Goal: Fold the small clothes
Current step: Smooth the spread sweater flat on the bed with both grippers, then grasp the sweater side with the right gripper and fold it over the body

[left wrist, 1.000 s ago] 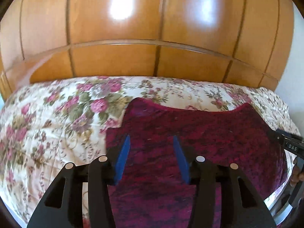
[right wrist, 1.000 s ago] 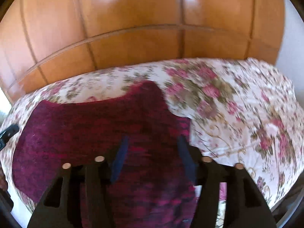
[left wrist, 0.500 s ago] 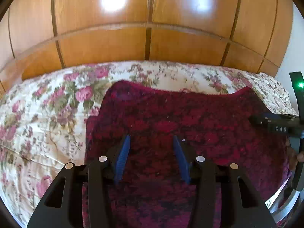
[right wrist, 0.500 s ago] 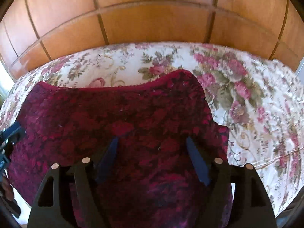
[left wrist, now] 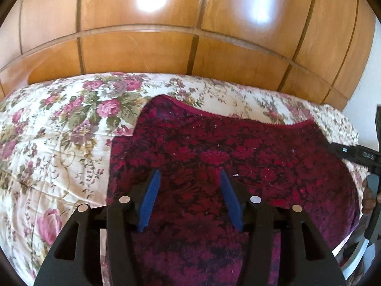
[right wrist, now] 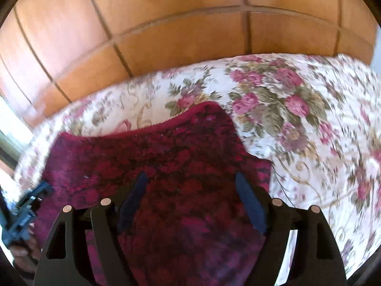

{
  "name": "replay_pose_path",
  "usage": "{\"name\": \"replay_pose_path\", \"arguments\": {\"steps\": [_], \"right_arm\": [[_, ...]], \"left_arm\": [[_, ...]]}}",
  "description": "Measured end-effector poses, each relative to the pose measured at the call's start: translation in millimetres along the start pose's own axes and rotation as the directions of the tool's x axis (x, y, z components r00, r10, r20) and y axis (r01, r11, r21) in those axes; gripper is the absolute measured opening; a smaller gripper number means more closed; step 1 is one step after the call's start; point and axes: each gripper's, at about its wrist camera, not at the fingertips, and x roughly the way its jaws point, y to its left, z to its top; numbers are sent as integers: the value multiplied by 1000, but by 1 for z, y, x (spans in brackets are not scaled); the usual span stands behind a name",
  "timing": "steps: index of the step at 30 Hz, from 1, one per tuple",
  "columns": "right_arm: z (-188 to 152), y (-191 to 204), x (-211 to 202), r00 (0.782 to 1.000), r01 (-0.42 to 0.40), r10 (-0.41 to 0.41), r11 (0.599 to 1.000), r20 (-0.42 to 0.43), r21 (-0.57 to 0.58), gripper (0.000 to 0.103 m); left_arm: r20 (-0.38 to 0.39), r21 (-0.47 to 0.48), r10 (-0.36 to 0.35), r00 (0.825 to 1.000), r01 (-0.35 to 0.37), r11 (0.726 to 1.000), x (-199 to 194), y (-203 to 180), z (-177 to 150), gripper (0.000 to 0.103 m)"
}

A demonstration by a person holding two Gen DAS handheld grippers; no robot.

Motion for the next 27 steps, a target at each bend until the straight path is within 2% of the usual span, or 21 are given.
{"name": "replay_pose_path", "arguments": {"steps": [2, 6, 8, 10, 14, 18, 22, 23, 25, 27], "right_arm": [[-6, -15, -10, 999, 31, -31, 998, 15, 45, 94], [-29, -56, -9, 997, -47, 56, 980, -45, 191, 94], [-42, -70, -7, 994, -69, 87, 968, -63, 242, 94], [-57, -84, -6, 986, -125, 152, 944, -68, 304, 95], [-82, -97, -7, 955, -250, 291, 888, -51, 386, 98], [-98, -98, -10, 933, -317, 357, 866, -34, 386, 99], [-106, -88, -9, 900, -392, 435, 849, -45, 355, 98], [-107, -83, -7, 891, -407, 450, 845, -53, 346, 97], [-108, -73, -5, 897, -396, 437, 863, -70, 312, 95], [-108, -67, -2, 893, -400, 444, 859, -78, 319, 67]], "left_arm": [[12, -16, -19, 1000, 19, 1000, -9, 1, -3, 52], [29, -34, -104, 994, 105, 994, -25, -5, -11, 52], [23, -15, -145, 989, 146, 989, -31, -17, -18, 52], [11, 14, -171, 985, 171, 985, -34, -27, -25, 52], [-31, 53, -210, 977, 212, 976, -30, -47, -39, 52], [-76, 82, -191, 979, 197, 977, -19, -57, -45, 52], [-99, 63, -199, 975, 206, 977, -10, -54, -45, 52], [-104, 50, -207, 973, 213, 976, -8, -52, -45, 52], [-108, 38, -220, 970, 225, 974, -6, -49, -45, 52], [-109, 37, -235, 966, 240, 970, -4, -48, -46, 52]]}}
